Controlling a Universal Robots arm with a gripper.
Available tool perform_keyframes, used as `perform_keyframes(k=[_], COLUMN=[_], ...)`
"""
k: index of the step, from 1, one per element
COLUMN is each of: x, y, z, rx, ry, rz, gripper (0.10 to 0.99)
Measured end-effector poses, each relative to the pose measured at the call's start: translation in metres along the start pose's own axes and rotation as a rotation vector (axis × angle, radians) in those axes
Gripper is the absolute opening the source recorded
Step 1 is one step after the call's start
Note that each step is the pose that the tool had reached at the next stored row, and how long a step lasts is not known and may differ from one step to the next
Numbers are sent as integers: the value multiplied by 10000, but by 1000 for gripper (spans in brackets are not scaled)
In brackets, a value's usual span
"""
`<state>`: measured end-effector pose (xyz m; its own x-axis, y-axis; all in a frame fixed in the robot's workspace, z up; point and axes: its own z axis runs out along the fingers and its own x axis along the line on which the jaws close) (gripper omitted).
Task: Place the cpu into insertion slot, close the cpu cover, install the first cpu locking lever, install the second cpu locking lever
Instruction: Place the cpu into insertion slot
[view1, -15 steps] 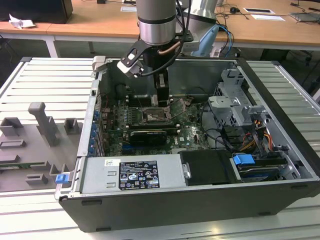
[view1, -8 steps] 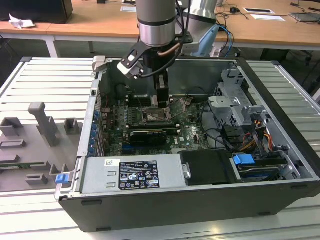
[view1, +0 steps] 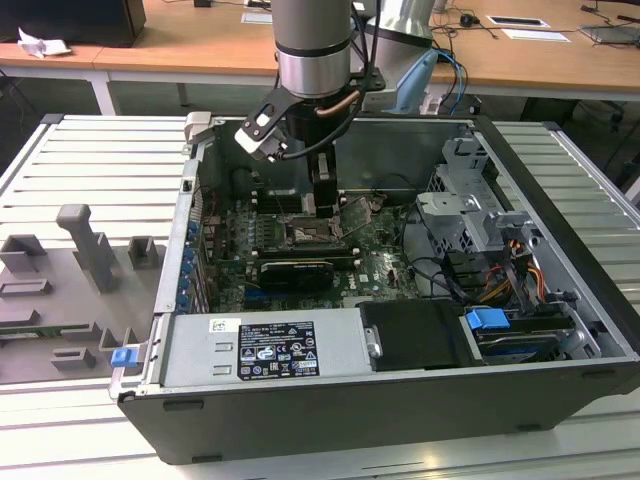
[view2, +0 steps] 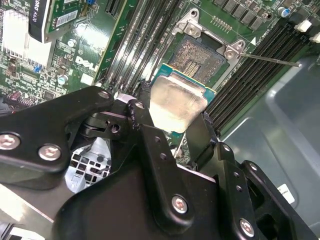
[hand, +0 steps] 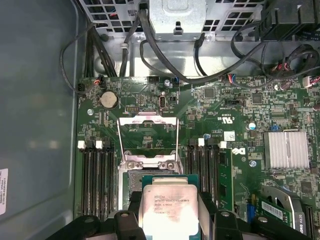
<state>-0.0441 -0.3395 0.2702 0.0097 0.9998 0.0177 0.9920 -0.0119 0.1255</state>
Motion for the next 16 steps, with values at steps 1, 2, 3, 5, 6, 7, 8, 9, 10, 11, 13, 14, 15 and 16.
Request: perform_keyframes(k=[1, 2, 3, 5, 6, 7, 8, 9, 10, 11, 13, 14, 15, 16], x=[0, 0, 0, 0, -1, -1, -1, -1, -1, -1, -2, -2, -2, -2], y=[0, -1, -2, -3, -4, -5, -5, -7, -8, -9, -11, -11, -12, -12], z=[3, 9, 16, 25, 37, 42, 45, 55, 66, 74, 85, 87, 93, 96], rx=[0, 0, 0, -2, -4, -5, -5, -6, -8, -13, -21, -21, -28, -33], ry=[0, 1, 0, 1, 1, 2, 0, 1, 1, 0, 0, -1, 0, 0], rz=[0, 0, 0, 0, -1, -1, 0, 0, 0, 0, 0, -1, 0, -1], gripper=[529, 529, 529, 529, 529, 529, 529, 529, 529, 529, 529, 529, 529, 529])
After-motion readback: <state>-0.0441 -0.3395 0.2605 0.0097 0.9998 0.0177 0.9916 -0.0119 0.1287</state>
